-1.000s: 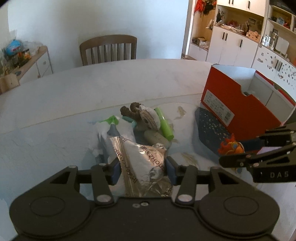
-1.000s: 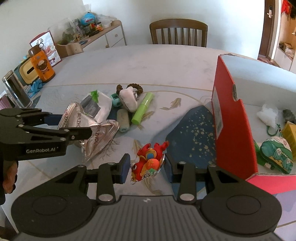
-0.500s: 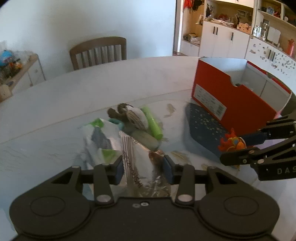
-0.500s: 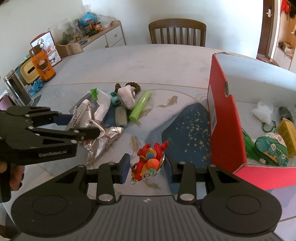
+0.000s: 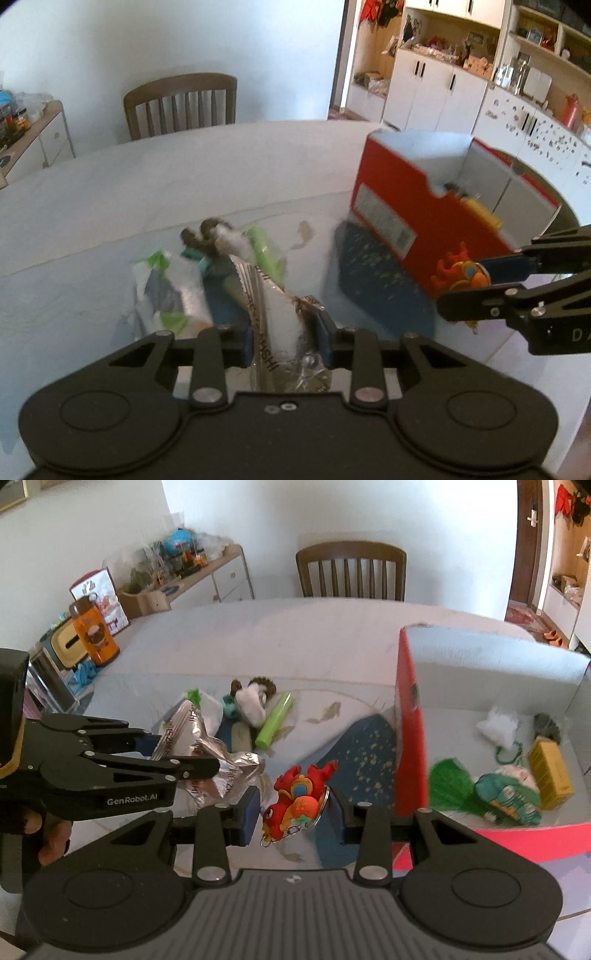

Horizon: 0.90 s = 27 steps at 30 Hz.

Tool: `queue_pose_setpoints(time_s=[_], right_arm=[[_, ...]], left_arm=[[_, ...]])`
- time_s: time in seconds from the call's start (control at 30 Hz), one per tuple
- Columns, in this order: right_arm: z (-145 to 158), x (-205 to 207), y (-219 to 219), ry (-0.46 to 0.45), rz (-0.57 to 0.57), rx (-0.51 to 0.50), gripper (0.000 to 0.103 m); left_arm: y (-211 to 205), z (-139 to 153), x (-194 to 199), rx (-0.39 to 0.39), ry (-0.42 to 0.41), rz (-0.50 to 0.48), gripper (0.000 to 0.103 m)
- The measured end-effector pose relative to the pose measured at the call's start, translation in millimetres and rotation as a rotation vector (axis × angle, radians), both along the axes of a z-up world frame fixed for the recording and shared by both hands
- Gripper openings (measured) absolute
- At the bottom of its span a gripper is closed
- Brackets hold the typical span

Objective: Organize objects
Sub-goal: 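Carry the red keychain with the right tool into the shoebox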

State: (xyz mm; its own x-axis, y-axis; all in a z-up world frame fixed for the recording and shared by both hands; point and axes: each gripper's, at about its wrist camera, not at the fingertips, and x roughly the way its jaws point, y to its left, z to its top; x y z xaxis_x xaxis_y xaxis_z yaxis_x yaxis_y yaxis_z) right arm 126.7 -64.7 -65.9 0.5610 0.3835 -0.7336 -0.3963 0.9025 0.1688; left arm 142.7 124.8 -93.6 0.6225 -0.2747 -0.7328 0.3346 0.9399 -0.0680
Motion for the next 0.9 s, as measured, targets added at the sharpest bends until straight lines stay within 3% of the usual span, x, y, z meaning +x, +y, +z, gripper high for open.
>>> queue_pose_setpoints(time_s=[0.33,0.53,0.73,0.9], right_arm=[[40.7,8.4,-51.9,-0.069,-0.029,0.017,0.038],[51.9,15.7,-83.5,-0.104,-0.050,0.004,0.038],[53.4,23.1,-120.1,-0.112,-0.071,0.000,0.038],[50.8,29.9,-146.0,-0.112,-0.078,-0.006,0.038]], left_arm=[[-33.7,51.8,4.7,-0.085,-0.074,-0.018,0.030],[-72.0,73.8,9.7,-0.087,-0.142,-0.054,0.018],[-102.1,69.0,22.8,-0.063,-0.134,-0.033,0.015],[-97.2,49.5,28.0,-0.020,-0.088,0.033,0.023]])
